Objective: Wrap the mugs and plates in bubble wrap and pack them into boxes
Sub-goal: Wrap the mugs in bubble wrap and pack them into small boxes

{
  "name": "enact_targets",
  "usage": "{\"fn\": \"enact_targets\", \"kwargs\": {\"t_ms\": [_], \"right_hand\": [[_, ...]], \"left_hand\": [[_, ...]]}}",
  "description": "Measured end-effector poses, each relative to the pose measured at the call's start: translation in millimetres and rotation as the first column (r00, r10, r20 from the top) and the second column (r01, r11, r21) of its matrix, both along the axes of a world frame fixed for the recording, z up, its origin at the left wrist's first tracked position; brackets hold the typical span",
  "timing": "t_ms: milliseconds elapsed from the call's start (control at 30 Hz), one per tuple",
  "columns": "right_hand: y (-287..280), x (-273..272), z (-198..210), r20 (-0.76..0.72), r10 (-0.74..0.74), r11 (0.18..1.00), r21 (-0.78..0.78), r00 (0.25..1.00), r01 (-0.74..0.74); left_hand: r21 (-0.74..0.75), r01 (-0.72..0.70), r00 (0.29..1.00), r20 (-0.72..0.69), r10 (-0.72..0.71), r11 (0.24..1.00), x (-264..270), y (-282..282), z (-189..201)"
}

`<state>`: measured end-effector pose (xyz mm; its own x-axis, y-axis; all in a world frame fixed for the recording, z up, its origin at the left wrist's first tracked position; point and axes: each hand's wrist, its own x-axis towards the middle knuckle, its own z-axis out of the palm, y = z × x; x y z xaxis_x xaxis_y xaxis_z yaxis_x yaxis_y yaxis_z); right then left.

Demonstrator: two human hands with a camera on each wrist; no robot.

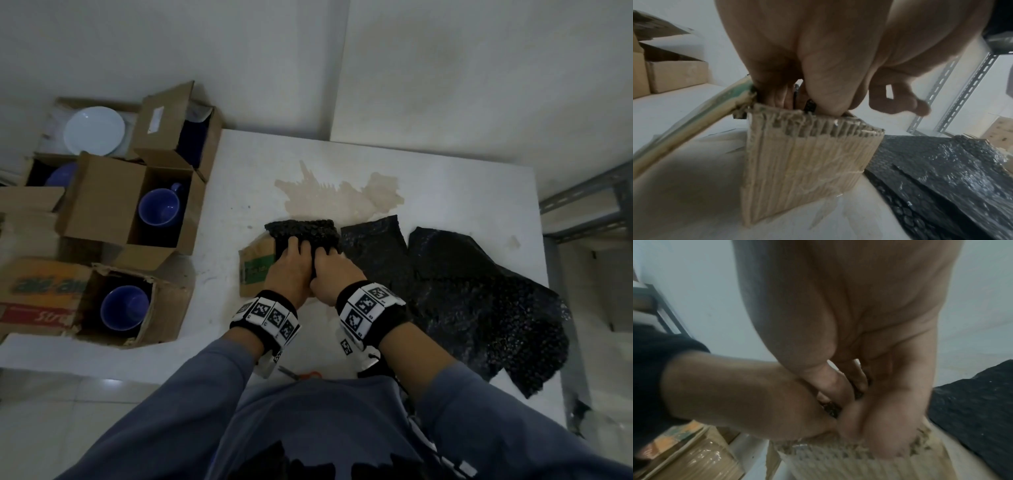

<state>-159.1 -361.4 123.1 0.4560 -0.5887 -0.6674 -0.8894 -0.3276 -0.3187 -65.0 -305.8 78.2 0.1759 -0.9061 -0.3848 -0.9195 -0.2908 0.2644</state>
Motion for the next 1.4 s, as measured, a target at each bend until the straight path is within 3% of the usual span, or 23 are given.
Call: {"fn": "enact_targets", "kwargs": {"t_ms": [367, 500, 667, 800, 1000, 1133, 1300, 1400], "right_hand": [[0.6, 4.2, 3.4, -0.036, 0.025, 0.996, -0.086, 0.999, -0.028], [-0.3, 2.6, 9.4, -0.028, 0.138, 0.958, -0.25, 0.99, -0.141], [-7.6, -0.9, -3.8, -0.04, 0.161, 0.964, -0.209, 0.986, -0.166], [-2.4, -1.5, -11.9, -0.109, 0.189, 0.955, -0.21, 0.976, -0.208], [-5.8, 3.4, 1.0, 0.005, 0.252, 0.914, -0.33, 0.968, -0.236], [-6.5, 4.8, -3.0, -0.031, 0.236, 0.937, -0.259, 0.971, -0.236], [-8.6, 4.0, -9.7, -0.045, 0.241, 0.931, -0.27, 0.97, -0.244], [-11.1, 3.1, -6.1, -0.068, 0.276, 0.924, -0.257, 0.959, -0.284]], "left_hand": [[-0.009, -0.028, 0.995, -0.098, 0.027, 1.0, 8.5, -3.8, 10.6], [-0.02, -0.009, 0.996, -0.09, 0.007, 1.0, 10.3, -1.1, 7.7], [-0.062, -0.056, 0.992, -0.115, 0.049, 0.996, 9.1, -1.5, 6.8], [-0.158, -0.109, 0.992, -0.074, 0.098, 0.981, -1.4, 5.2, 2.3], [-0.047, -0.048, 0.999, -0.006, 0.048, 0.998, -0.1, 0.1, 12.3], [0.044, -0.037, 0.999, -0.025, 0.039, 0.998, 1.7, -7.5, 16.1], [-0.113, -0.058, 0.995, 0.078, 0.067, 0.992, -5.6, 1.7, 7.3], [-0.039, -0.048, 0.996, 0.072, 0.051, 0.998, -7.0, 1.5, 13.2]]}}
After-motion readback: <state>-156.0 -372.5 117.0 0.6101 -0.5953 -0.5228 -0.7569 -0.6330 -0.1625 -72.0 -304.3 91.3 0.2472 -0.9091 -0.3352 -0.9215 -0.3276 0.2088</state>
